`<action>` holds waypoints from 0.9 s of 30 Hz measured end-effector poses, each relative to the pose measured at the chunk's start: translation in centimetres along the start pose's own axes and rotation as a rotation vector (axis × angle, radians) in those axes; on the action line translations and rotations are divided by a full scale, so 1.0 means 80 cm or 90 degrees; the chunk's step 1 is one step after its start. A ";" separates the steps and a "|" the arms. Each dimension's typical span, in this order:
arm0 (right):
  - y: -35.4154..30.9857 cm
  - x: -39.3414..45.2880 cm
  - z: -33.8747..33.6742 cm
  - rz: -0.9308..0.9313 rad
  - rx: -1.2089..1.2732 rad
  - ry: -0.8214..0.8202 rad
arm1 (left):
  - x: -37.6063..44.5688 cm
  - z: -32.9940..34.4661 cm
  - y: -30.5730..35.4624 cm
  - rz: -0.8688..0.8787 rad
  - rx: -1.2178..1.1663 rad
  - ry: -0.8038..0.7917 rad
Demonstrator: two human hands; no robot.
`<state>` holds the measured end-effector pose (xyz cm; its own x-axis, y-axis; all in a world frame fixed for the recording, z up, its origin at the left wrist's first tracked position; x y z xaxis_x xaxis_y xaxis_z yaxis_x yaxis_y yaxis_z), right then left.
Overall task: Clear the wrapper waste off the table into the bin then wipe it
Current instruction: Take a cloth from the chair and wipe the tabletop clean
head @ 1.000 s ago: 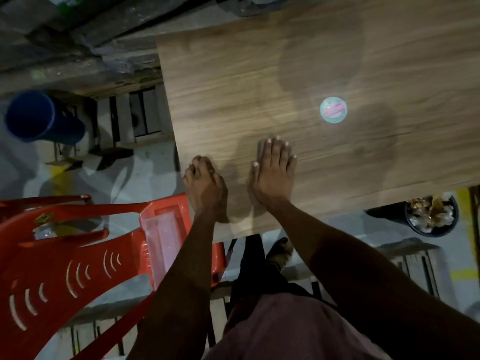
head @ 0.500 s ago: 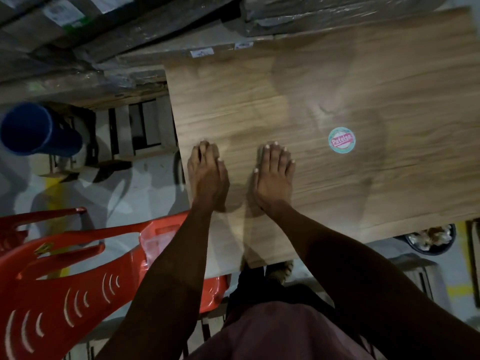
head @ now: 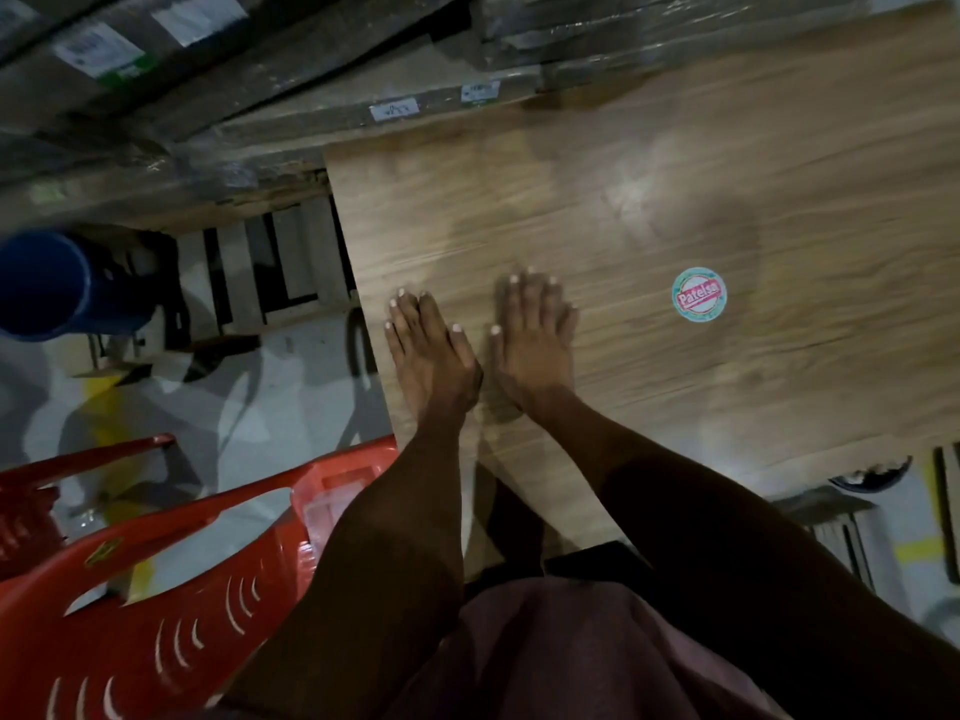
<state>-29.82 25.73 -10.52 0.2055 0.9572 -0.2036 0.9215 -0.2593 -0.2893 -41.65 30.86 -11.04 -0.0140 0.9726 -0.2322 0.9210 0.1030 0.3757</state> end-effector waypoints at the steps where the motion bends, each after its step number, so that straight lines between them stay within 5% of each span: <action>1: -0.012 -0.003 0.005 -0.074 -0.021 -0.022 | 0.001 0.000 -0.002 -0.002 -0.007 0.001; 5: 0.004 -0.003 0.006 -0.185 -0.062 -0.043 | -0.001 0.002 -0.005 0.007 -0.052 0.026; 11: 0.026 0.021 -0.006 0.101 0.021 0.055 | 0.000 0.005 -0.003 -0.001 -0.044 0.045; 16: 0.003 0.000 0.010 -0.183 -0.047 -0.024 | 0.004 0.007 -0.003 -0.008 -0.033 0.044; 18: 0.015 0.018 -0.001 -0.206 -0.066 -0.026 | 0.004 0.005 -0.002 -0.013 -0.032 0.042; 23: 0.016 0.110 -0.027 0.084 0.041 0.066 | 0.004 0.003 0.004 -0.027 -0.021 0.045; 25: -0.007 0.124 -0.023 0.027 0.011 0.053 | 0.004 0.002 0.004 -0.029 -0.019 0.051; 27: -0.021 0.121 -0.013 -0.157 -0.040 0.010 | 0.004 0.001 0.006 -0.031 -0.019 0.054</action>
<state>-29.05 35.62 -11.02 -0.0231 0.9926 -0.1195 0.9629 -0.0100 -0.2696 -41.19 31.19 -11.05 -0.0920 0.9803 -0.1747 0.9067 0.1549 0.3922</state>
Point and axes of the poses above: each hand's wrist, its own x-axis towards the middle knuckle, its own z-axis out of the palm, y = z × x, the point moved 1 cm from there along x, towards the middle knuckle, and after that the axes turned 15 degrees about -z, right-handed, at the moved point
